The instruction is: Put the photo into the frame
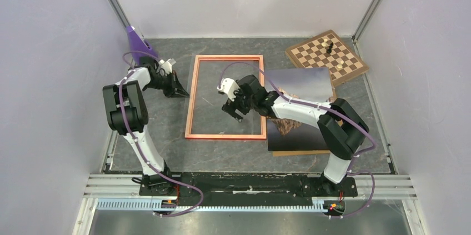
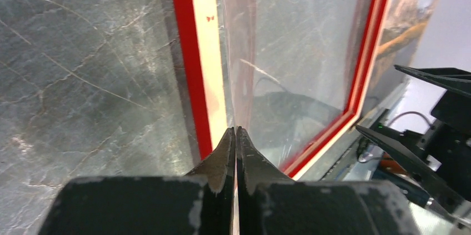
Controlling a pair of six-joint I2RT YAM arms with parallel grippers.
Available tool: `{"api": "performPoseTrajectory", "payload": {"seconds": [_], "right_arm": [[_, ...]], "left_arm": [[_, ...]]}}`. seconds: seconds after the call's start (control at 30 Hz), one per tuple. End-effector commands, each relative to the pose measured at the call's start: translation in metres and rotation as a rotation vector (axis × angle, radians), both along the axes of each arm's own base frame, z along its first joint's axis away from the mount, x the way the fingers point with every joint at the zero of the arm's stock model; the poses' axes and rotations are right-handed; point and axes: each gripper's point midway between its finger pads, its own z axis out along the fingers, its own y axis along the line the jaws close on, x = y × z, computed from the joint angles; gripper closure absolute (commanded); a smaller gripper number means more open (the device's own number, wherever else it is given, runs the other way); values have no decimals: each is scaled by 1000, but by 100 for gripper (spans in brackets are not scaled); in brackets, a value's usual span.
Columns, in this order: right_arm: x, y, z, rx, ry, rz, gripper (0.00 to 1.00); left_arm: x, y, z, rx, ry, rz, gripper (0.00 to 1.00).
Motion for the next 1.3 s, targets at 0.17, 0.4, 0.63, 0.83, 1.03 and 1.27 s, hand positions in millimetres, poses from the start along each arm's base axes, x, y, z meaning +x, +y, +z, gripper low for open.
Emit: {"api": "performPoseTrajectory", "payload": {"seconds": [0.17, 0.4, 0.63, 0.83, 1.03, 1.27], "right_arm": [[26, -24, 30, 47, -99, -83, 13], [31, -34, 31, 49, -105, -106, 14], [36, -42, 32, 49, -110, -125, 14], [42, -52, 35, 47, -119, -149, 14], [47, -62, 35, 47, -120, -171, 13], [51, -64, 37, 59, -134, -178, 13]], "left_arm": [[7, -24, 43, -269, 62, 70, 98], [7, -30, 50, -372, 131, 131, 98], [5, -32, 49, -428, 168, 164, 98], [5, -32, 46, -459, 202, 195, 97], [6, -32, 48, -479, 219, 211, 98], [4, -33, 50, -510, 246, 227, 98]]}}
